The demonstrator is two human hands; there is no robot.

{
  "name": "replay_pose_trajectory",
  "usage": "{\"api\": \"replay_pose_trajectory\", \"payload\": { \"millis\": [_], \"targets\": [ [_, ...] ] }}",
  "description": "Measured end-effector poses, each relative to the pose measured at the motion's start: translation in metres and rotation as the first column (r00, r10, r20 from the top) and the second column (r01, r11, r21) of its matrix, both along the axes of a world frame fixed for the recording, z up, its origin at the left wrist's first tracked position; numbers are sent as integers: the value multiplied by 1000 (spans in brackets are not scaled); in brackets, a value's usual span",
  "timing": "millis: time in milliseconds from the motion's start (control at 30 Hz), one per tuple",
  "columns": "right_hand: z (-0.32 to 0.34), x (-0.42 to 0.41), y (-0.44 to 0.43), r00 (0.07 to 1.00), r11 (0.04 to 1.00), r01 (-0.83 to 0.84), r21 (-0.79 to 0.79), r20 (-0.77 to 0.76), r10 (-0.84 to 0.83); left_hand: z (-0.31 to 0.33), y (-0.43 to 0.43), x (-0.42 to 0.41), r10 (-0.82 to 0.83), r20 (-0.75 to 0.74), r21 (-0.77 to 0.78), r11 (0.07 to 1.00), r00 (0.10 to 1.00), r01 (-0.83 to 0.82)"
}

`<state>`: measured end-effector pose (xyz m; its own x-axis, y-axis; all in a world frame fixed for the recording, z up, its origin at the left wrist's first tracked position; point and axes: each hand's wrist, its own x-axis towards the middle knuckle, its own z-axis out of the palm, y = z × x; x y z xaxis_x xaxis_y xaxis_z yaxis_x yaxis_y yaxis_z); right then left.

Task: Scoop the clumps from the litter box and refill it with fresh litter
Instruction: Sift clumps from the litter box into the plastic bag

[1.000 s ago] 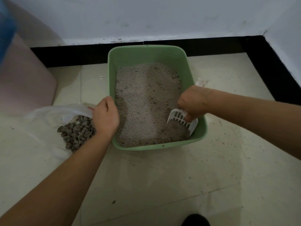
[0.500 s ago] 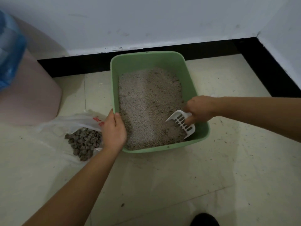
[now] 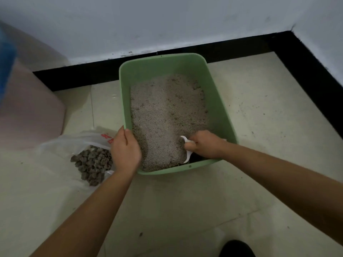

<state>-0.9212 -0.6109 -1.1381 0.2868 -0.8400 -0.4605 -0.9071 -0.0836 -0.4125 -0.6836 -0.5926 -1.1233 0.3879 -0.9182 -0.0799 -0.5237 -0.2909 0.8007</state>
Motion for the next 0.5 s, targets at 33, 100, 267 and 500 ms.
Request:
{"api": "replay_pose_trajectory", "payload": {
  "millis": [33,100,267,500],
  "targets": [
    [0,-1,-1,1000,1000,-17,6,19,17,0,0,0,4,-9,-1,1000,1000,-4],
    [0,-4,-3,997,999,-40,11,72,39,-1,0,1,10,-22,7,1000,1000,-10],
    [-5,1,-2,975,997,-76,-2,208,75,-4,0,2,42,-71,-5,999,997,-42],
    [-8,14,-4,955,994,-108,7,279,102,1,1,-4,198,-206,55,980,958,-190]
  ]
}}
